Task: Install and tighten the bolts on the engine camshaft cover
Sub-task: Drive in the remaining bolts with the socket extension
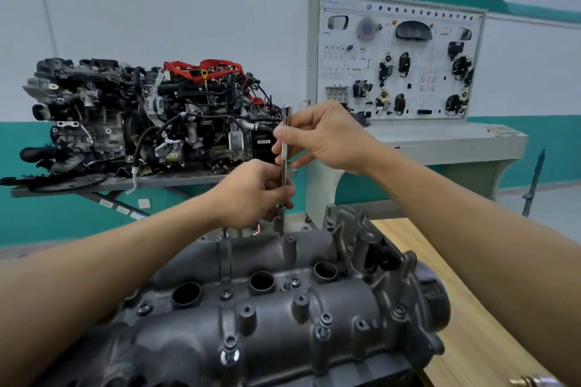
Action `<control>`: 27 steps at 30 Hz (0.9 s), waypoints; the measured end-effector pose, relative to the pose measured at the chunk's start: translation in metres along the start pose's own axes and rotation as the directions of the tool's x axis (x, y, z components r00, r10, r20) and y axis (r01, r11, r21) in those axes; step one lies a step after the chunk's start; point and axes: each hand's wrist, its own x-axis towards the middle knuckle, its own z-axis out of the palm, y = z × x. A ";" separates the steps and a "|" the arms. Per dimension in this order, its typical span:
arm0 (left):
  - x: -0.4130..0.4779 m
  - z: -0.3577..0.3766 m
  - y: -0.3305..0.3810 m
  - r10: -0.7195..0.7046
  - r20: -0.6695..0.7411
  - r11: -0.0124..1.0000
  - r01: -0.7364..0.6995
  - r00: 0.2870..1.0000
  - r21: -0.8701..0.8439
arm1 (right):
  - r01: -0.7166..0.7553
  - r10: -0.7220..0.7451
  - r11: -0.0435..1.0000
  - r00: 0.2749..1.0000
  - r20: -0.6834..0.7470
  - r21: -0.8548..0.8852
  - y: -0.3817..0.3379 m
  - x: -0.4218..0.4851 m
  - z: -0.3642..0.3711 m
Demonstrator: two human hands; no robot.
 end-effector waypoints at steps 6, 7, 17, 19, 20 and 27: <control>0.001 -0.008 -0.002 -0.003 -0.004 0.999 0.002 1.000 -0.038 | -0.030 0.034 0.991 0.999 0.036 -0.127 -0.006 0.010 0.005; 0.001 -0.008 -0.002 -0.006 -0.009 0.999 0.005 1.000 -0.042 | -0.033 0.037 0.992 0.999 0.026 -0.123 -0.005 0.012 0.006; 0.006 0.007 -0.003 0.034 -0.018 0.998 -0.035 0.999 -0.055 | -0.016 0.013 1.000 0.993 -0.120 -0.021 0.023 0.000 -0.002; 0.007 0.010 -0.002 0.012 -0.007 0.999 -0.012 1.000 -0.038 | -0.005 0.012 0.999 0.987 -0.157 0.044 0.027 -0.008 -0.004; 0.007 0.010 -0.002 -0.006 0.007 0.999 0.006 1.000 -0.034 | -0.004 0.015 0.998 0.985 -0.170 0.065 0.027 -0.011 -0.003; 0.005 -0.011 0.007 0.012 -0.016 0.976 -0.015 1.000 -0.218 | 0.059 -0.030 0.989 0.978 -0.206 0.135 -0.005 0.004 0.010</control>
